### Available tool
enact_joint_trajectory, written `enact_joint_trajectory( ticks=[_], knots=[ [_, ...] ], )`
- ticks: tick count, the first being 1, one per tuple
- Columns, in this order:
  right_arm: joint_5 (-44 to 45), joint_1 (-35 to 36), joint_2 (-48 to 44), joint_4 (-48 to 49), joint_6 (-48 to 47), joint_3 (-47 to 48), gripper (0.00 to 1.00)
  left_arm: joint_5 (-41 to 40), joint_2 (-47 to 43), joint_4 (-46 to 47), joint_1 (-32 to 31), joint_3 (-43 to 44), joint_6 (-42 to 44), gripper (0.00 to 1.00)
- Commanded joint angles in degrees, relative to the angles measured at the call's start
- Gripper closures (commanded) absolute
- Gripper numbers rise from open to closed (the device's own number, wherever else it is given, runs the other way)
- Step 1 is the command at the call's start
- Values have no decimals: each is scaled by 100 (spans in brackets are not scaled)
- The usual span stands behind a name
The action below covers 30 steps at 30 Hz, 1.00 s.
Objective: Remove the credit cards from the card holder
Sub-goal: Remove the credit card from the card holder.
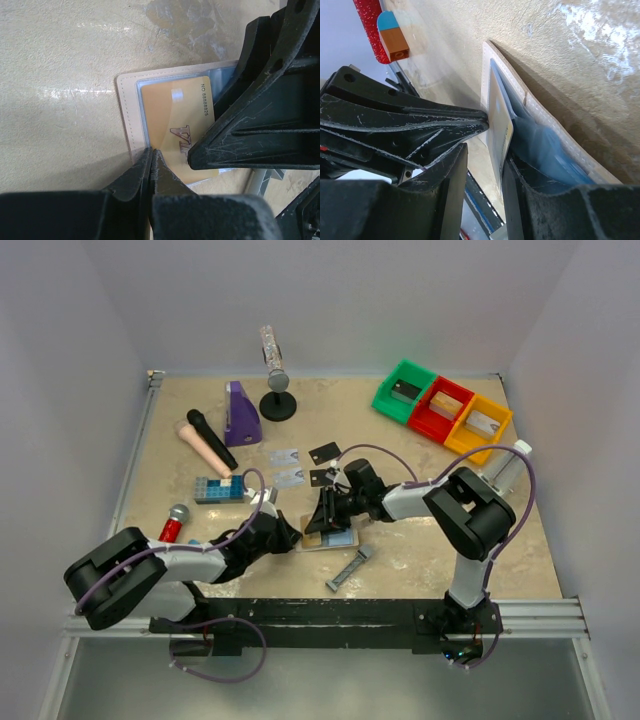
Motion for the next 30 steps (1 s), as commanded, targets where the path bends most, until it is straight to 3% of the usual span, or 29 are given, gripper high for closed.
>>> enact_joint_trajectory(
  ticks=[1, 8, 14, 19, 30],
  knots=[
    [-218, 99, 20, 255, 65, 186, 64, 290, 79, -166, -31, -159, -49, 100],
    [-139, 107, -59, 88, -23, 142, 64, 53, -448, -464, -22, -264, -58, 87],
    [-77, 99, -191, -131, -154, 186, 64, -96, -607, -650, -31, -282, -40, 86],
    [-25, 99, -305, -298, -242, 178, 65, -70, -449, -606, -22, -273, -76, 100],
    [37, 90, -498, -448, -356, 125, 67, -184, -308, -702, -31, -308, -146, 100]
  ],
)
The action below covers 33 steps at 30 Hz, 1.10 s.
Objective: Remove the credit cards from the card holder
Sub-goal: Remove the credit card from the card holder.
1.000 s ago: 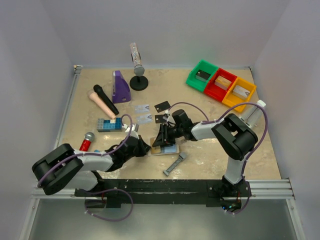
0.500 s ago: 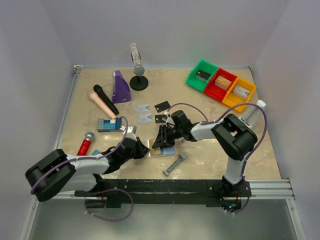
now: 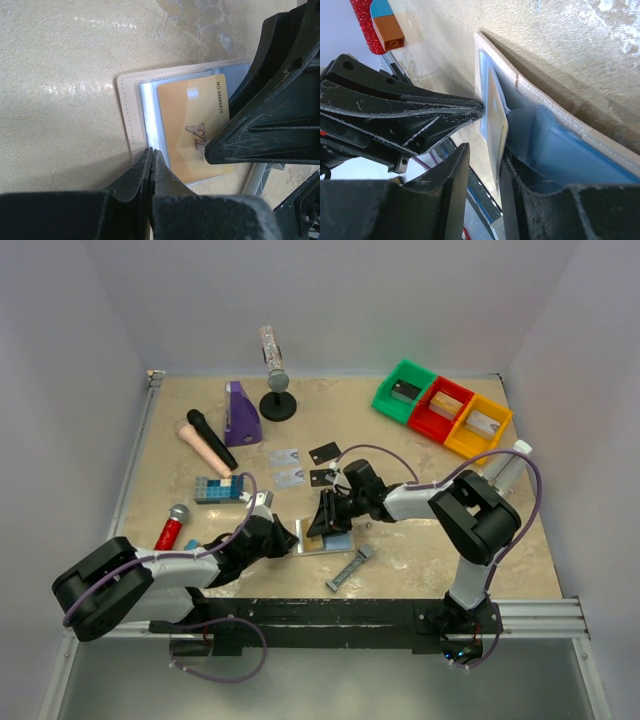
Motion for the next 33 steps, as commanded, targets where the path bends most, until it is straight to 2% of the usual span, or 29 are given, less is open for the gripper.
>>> enact_joint_trajectory(
  ticks=[1, 33],
  knots=[
    [15, 20, -289, -41, -151, 134, 67, -165, 227, -322, -27, -98, -56, 100],
    [41, -226, -746, -297, -388, -112, 75, -349, 386, -322, -18, -230, -118, 100]
  ],
)
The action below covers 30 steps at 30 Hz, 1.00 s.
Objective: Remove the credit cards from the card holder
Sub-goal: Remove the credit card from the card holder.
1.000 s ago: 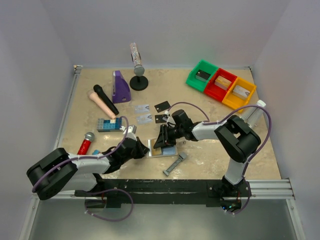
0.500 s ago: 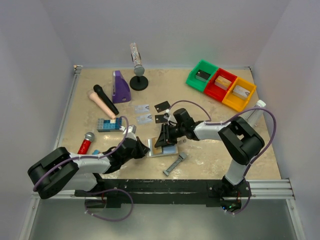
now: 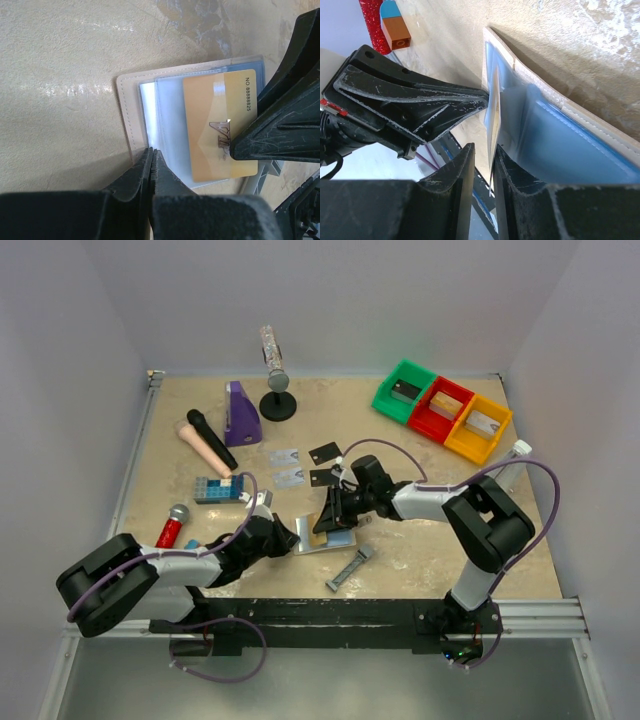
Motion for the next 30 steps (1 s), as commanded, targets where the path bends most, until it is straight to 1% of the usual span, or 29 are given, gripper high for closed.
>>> enact_joint_trajectory(
  ticks=[1, 17, 26, 30],
  knots=[
    [15, -51, -280, 53, -118, -43, 75, -238, 189, -571, -14, -228, 59, 100],
    [68, -113, -351, -70, -170, -69, 82, -290, 13, -712, -14, -254, 94, 100],
    [68, -148, -395, -114, -179, -104, 83, -326, -75, -738, -14, -290, 85, 100],
    [112, -148, -421, -158, -197, -104, 87, -334, -101, -747, -22, -316, 77, 100]
  ],
)
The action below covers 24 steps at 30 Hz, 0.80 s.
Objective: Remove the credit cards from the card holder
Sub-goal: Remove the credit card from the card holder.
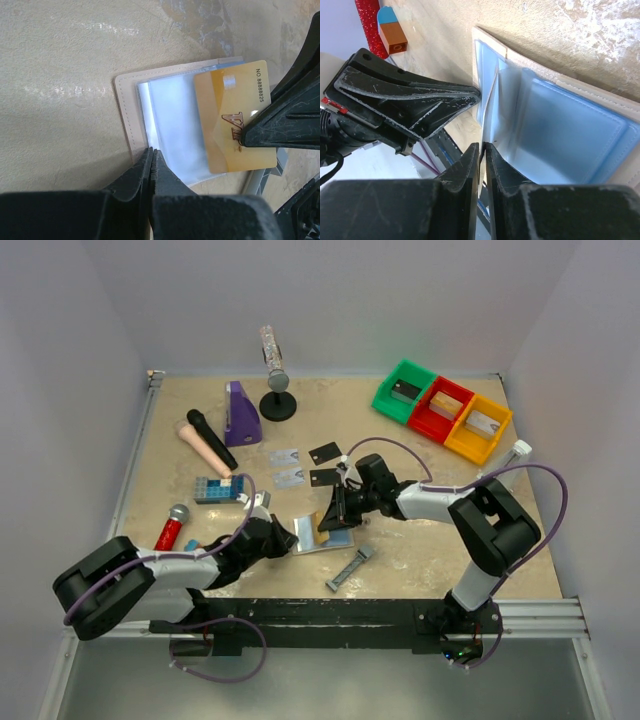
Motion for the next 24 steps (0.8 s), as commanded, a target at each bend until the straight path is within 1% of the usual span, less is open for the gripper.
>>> enact_joint_trajectory(
  ticks=[1, 6, 14, 15, 19, 22, 23, 24],
  knots=[
    [5, -21, -224, 6, -114, -32, 89, -238, 11, -721, 8, -233, 79, 100],
    [75, -48, -277, -117, -158, -58, 100, -265, -156, -791, -1, -286, 35, 100],
    [163, -346, -505, -486, -386, -146, 100, -344, -561, -984, 8, -330, 26, 100],
    [172, -381, -549, -652, -430, -146, 100, -352, -578, -1002, 8, -330, 26, 100],
    [268, -505, -961, -960, -597, -190, 100, -405, -841, -1221, 8, -312, 9, 100],
    [400, -505, -1532, -1206, -816, -234, 100, -537, -1437, -1774, 8, -137, 87, 100],
    [400, -496, -1778, -1207, -878, -286, 100, -511, -1684, -1897, 8, -67, 192, 95],
    [392, -496, -2058, -1198, -939, -348, 100, -450, -1982, -1959, 8, -5, 306, 84]
  ],
)
